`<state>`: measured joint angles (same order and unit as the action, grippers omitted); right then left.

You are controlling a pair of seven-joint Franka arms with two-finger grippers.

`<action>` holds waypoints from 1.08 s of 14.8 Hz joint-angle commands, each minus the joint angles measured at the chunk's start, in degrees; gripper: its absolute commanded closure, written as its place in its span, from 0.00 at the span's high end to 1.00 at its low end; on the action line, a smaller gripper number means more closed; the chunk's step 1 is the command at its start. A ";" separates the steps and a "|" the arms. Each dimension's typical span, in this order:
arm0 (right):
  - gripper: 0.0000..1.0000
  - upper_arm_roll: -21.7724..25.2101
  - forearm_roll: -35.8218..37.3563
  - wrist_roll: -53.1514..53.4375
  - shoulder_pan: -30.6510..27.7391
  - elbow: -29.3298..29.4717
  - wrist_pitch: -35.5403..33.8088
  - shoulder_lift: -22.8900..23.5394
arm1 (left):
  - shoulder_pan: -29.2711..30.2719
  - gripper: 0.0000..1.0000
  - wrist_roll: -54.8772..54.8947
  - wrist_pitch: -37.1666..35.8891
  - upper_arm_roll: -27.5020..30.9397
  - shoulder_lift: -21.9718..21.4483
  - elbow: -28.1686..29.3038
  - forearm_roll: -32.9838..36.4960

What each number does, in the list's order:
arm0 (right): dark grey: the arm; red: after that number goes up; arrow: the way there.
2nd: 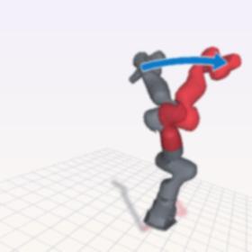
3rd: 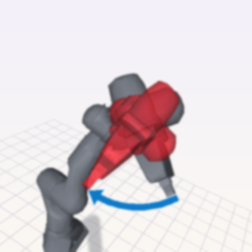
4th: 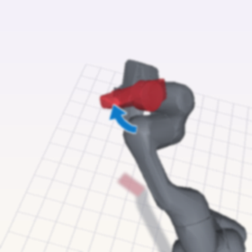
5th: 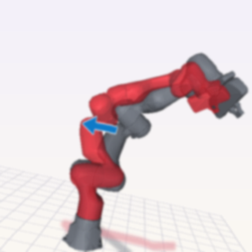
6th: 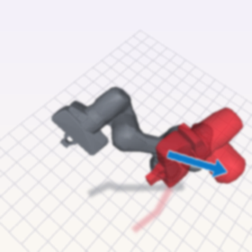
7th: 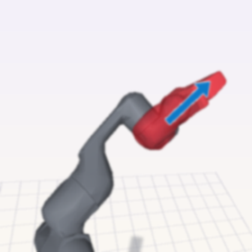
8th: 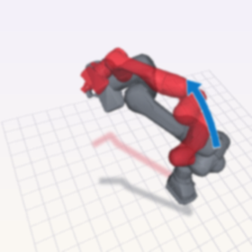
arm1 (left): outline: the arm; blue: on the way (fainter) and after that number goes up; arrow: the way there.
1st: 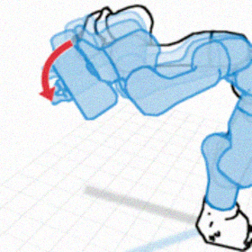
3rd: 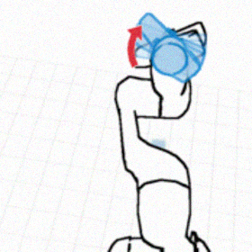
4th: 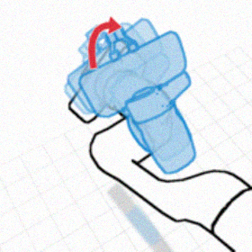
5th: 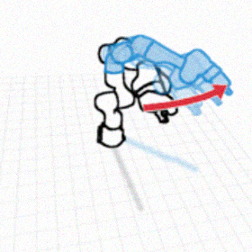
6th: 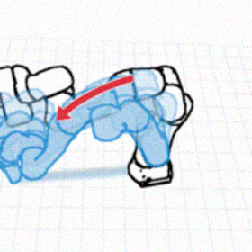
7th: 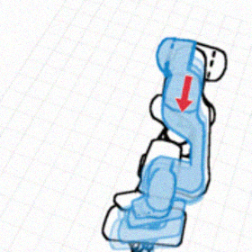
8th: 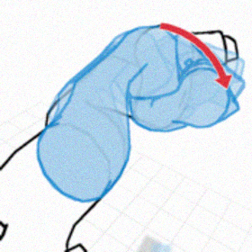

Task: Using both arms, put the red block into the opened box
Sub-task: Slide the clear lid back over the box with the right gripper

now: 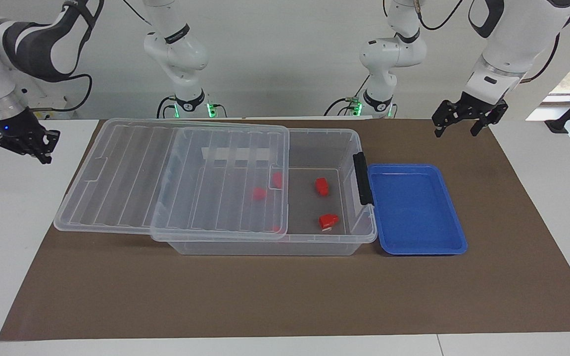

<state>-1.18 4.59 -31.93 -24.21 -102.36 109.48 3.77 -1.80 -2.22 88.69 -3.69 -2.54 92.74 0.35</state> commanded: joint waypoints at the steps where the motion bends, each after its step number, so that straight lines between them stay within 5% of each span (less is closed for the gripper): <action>1: 0.00 -0.85 0.68 2.12 -0.22 -0.74 1.88 1.50 | -2.85 1.00 0.55 -4.05 2.72 2.89 -4.32 -0.62; 16: 0.00 -1.64 -0.11 12.05 7.95 -3.90 1.61 0.88 | -3.82 1.00 3.01 -1.59 5.01 0.52 -2.30 -2.55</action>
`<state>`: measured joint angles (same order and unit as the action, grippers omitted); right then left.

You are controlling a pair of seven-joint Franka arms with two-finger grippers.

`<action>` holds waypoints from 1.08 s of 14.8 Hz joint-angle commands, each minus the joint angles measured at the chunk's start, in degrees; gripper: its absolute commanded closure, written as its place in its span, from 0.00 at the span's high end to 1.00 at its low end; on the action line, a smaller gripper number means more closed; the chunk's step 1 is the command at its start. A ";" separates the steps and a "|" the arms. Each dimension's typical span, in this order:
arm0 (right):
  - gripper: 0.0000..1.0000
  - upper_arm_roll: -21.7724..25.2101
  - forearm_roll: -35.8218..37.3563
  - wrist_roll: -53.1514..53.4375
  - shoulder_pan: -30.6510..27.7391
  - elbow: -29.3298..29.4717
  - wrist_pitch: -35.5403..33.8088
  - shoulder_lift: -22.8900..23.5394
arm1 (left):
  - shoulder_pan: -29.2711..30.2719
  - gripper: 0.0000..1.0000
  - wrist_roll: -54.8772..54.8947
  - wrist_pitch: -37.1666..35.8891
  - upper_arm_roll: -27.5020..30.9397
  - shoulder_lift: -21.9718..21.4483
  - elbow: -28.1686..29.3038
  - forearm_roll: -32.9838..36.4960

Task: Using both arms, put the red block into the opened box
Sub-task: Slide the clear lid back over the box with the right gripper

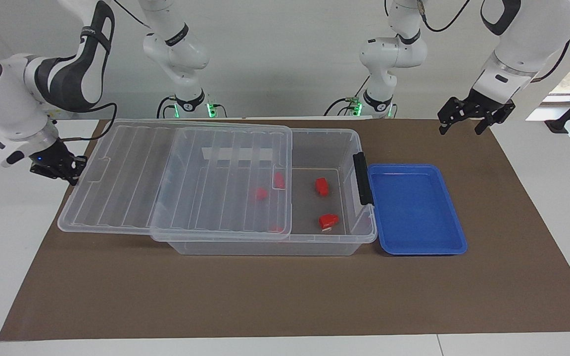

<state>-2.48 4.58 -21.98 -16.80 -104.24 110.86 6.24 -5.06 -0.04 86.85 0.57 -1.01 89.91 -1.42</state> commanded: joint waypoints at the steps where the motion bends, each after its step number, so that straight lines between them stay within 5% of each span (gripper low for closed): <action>1: 0.00 -0.33 -0.18 3.08 2.02 -2.10 0.23 -1.67 | -0.56 1.00 0.65 0.34 0.75 -1.10 0.53 -0.78; 16: 0.00 -0.33 -0.62 18.90 11.88 -4.83 0.58 -2.99 | 2.87 1.00 0.13 -0.01 -2.32 -1.54 0.88 -0.78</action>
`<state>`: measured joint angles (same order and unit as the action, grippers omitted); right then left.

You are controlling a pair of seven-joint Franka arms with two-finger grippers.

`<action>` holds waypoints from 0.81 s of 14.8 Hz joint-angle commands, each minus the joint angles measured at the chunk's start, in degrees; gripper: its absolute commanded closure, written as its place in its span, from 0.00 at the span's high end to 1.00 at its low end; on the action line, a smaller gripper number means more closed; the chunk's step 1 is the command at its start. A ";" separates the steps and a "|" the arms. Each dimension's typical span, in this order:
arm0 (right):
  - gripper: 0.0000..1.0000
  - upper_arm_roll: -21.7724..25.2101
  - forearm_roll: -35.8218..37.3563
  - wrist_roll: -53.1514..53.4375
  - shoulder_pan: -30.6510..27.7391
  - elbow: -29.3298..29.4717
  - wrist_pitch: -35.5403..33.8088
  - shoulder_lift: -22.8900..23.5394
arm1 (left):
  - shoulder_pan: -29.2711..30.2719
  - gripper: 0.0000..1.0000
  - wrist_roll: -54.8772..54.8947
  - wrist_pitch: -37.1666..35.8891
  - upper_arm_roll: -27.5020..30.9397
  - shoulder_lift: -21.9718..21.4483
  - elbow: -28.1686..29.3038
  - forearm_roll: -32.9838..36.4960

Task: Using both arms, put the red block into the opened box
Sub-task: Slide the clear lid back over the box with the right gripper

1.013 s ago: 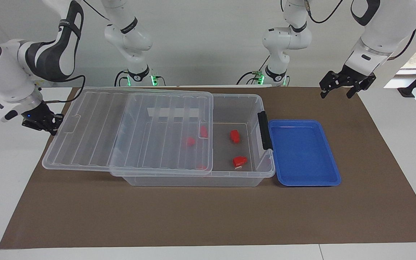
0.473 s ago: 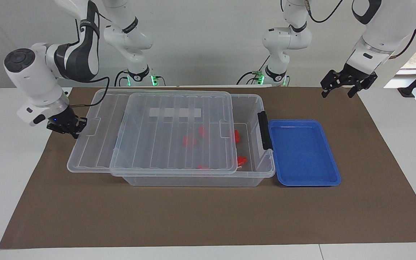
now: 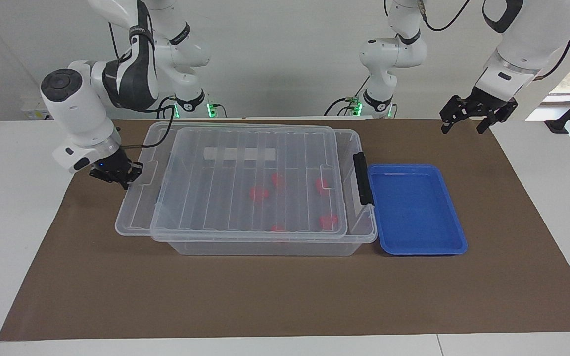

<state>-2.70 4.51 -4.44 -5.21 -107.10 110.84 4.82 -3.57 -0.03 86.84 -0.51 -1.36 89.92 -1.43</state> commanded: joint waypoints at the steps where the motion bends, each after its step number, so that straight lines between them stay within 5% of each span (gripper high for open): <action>1: 0.00 -0.20 -0.56 1.98 0.73 -1.98 0.60 -1.57 | 1.37 1.00 0.20 -0.09 -1.25 -1.19 0.88 -0.68; 12: 0.00 -1.08 -1.26 6.73 2.84 -2.59 0.69 -1.92 | 3.57 1.00 0.29 0.34 -3.10 -2.51 2.37 -0.68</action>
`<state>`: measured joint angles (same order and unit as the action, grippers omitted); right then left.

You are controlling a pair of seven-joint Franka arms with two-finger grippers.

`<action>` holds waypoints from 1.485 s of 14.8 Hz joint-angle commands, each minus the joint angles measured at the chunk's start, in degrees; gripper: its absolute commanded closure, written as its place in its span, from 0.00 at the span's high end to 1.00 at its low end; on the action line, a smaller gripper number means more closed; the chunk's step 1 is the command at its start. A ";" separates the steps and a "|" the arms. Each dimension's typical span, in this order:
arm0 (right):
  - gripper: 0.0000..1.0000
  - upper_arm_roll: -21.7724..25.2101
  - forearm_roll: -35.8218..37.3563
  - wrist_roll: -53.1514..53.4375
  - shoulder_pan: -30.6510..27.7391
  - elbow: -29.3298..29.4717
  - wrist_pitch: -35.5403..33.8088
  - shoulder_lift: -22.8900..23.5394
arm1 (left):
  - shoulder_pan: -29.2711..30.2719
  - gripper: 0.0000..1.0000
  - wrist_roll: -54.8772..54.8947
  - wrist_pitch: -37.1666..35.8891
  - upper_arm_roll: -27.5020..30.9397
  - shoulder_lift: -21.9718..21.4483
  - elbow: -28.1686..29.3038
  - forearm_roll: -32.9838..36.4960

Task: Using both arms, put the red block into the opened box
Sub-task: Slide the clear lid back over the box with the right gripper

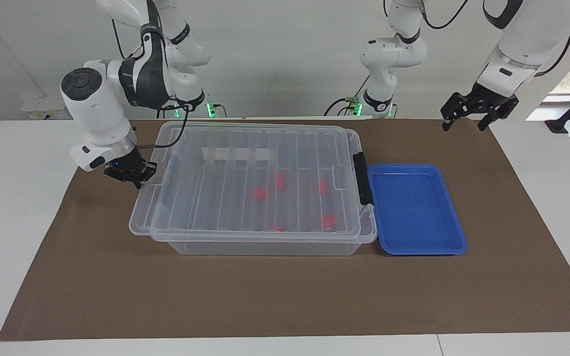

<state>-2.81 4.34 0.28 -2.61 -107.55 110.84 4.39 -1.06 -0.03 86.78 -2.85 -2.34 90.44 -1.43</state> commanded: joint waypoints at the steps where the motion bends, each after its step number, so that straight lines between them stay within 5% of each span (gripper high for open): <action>1: 0.00 -0.97 -1.09 2.18 0.24 -2.13 0.69 -1.58 | 1.06 1.00 0.29 0.06 -0.75 -1.52 1.84 -0.68; 12: 0.00 -2.20 -1.09 3.50 0.15 -1.79 -0.01 -1.67 | 1.06 1.00 0.29 0.06 -0.75 -1.52 1.84 -0.68; 13: 0.17 -2.20 -1.00 3.41 0.15 -0.74 -0.80 -1.41 | 1.06 1.00 0.29 0.06 -0.75 -1.52 1.84 -0.68; 14: 0.96 -2.29 -1.00 3.33 0.15 0.14 -1.50 -1.23 | 1.06 1.00 0.29 0.06 -0.75 -1.52 1.84 -0.68; 22: 1.00 -2.47 -1.00 3.59 0.06 13.32 -16.62 -3.16 | 1.06 1.00 0.29 0.06 -0.75 -1.52 1.84 -0.68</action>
<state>-4.92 3.87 2.87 -2.43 -96.95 96.85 1.25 -1.04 -0.03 86.77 -2.89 -2.34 90.52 -1.43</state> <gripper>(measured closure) 0.123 0.000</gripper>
